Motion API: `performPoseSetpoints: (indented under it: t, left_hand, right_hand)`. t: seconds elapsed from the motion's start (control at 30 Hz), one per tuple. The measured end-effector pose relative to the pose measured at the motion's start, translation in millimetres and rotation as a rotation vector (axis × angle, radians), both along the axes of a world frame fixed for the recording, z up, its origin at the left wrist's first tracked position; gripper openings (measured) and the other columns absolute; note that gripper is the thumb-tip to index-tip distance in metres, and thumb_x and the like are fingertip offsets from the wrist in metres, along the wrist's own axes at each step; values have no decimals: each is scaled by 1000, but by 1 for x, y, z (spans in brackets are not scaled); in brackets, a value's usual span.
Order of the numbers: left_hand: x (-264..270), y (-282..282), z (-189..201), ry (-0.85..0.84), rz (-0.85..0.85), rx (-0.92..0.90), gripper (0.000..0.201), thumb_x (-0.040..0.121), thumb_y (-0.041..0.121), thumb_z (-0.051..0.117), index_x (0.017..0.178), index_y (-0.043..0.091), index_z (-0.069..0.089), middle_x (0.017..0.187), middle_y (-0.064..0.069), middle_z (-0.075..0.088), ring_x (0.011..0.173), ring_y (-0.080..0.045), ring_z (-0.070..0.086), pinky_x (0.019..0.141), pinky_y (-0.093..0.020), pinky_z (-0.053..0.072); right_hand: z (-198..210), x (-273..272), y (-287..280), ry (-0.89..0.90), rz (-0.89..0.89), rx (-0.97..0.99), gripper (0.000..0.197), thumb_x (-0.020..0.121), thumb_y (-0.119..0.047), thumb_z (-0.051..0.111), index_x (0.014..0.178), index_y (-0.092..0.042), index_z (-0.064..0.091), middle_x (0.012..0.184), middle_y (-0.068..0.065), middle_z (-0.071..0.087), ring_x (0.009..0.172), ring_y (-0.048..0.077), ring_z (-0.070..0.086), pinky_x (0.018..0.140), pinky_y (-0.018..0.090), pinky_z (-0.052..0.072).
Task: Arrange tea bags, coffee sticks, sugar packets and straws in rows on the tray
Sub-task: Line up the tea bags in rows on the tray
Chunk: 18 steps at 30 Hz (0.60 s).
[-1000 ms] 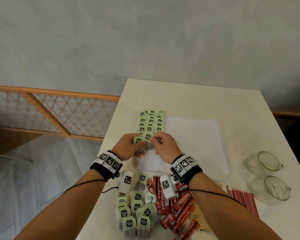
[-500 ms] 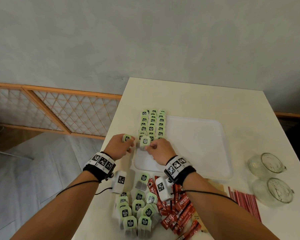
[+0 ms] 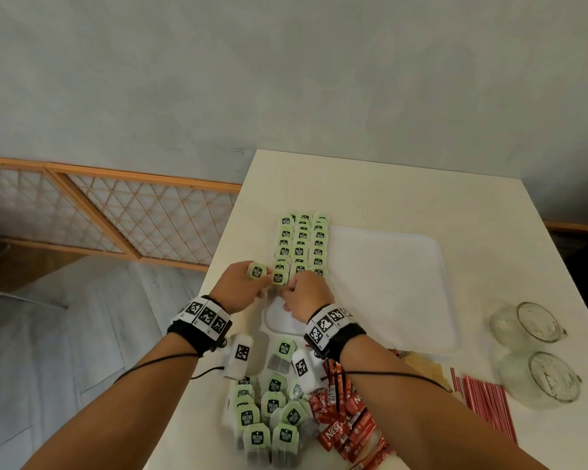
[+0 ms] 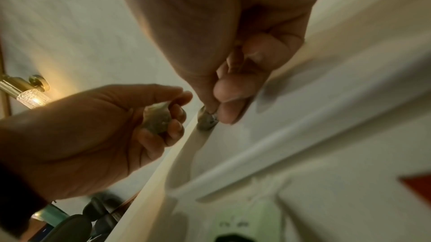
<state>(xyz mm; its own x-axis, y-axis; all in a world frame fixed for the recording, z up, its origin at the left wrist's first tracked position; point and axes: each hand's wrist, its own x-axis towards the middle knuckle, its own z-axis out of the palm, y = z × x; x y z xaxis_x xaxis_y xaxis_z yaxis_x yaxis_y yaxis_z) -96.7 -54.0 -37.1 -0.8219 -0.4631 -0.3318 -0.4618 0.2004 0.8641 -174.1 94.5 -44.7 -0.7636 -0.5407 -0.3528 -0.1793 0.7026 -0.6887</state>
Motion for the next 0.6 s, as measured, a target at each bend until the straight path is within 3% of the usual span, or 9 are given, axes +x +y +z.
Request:
performPoseSetpoints:
  t: [0.13, 0.2, 0.27, 0.37, 0.43, 0.47, 0.53, 0.6]
  left_hand:
    - [-4, 6, 13, 31, 27, 103, 9, 94, 11, 59, 98, 6, 65, 73, -4, 67, 64, -18, 63, 57, -30, 51]
    - [-5, 7, 19, 32, 58, 196, 11, 96, 8, 51, 98, 5, 62, 72, -6, 64, 66, -21, 65, 60, -33, 54]
    - [-5, 7, 24, 34, 64, 253, 13, 96, 5, 47, 97, 6, 60, 74, -10, 63, 71, -25, 66, 62, -34, 57]
    - [-5, 7, 21, 56, 22, 231, 8, 95, 2, 55, 96, 6, 62, 89, -14, 67, 83, -26, 67, 69, -34, 60]
    - [-4, 6, 19, 85, -50, 199, 5, 92, 2, 63, 93, 6, 65, 90, -14, 69, 84, -25, 67, 77, -40, 60]
    - [-4, 6, 17, 96, -99, 169, 3, 90, 3, 67, 92, 6, 67, 87, -13, 70, 81, -23, 67, 78, -41, 57]
    - [-2, 7, 16, 116, -179, 117, 6, 88, 12, 74, 91, 8, 71, 80, -10, 72, 73, -17, 64, 75, -35, 52]
    - [-4, 9, 13, 110, -220, 79, 19, 84, 32, 78, 92, 16, 75, 79, -18, 70, 69, -20, 57, 69, -33, 46]
  right_hand:
    - [-1, -2, 5, -17, 13, -22, 41, 96, -34, 62, 59, -17, 61, 64, 4, 73, 64, 26, 72, 66, 43, 62]
    - [0, -2, 8, -19, -9, -67, 43, 96, -37, 62, 58, -18, 60, 60, 1, 70, 65, 24, 73, 67, 41, 61]
    - [3, -2, 11, -17, -15, -135, 34, 97, -38, 61, 71, -16, 67, 63, 0, 71, 69, 23, 73, 70, 39, 60]
    - [7, -3, 17, -34, 25, -246, 19, 97, -33, 64, 95, -16, 72, 74, 3, 73, 74, 22, 70, 73, 35, 58]
    - [10, -3, 21, -48, 90, -310, 13, 95, -31, 66, 99, -21, 74, 69, 7, 67, 63, 24, 61, 63, 30, 51]
    - [12, -2, 23, -62, 123, -338, 9, 95, -31, 67, 95, -27, 75, 64, 7, 58, 57, 22, 49, 56, 27, 43]
    - [12, -2, 26, -61, 165, -359, 19, 94, -30, 68, 78, -39, 74, 59, 2, 44, 54, 15, 34, 52, 25, 30]
    - [9, -4, 29, -41, 148, -329, 24, 92, -25, 68, 71, -33, 73, 55, -5, 41, 51, 11, 32, 52, 26, 29]
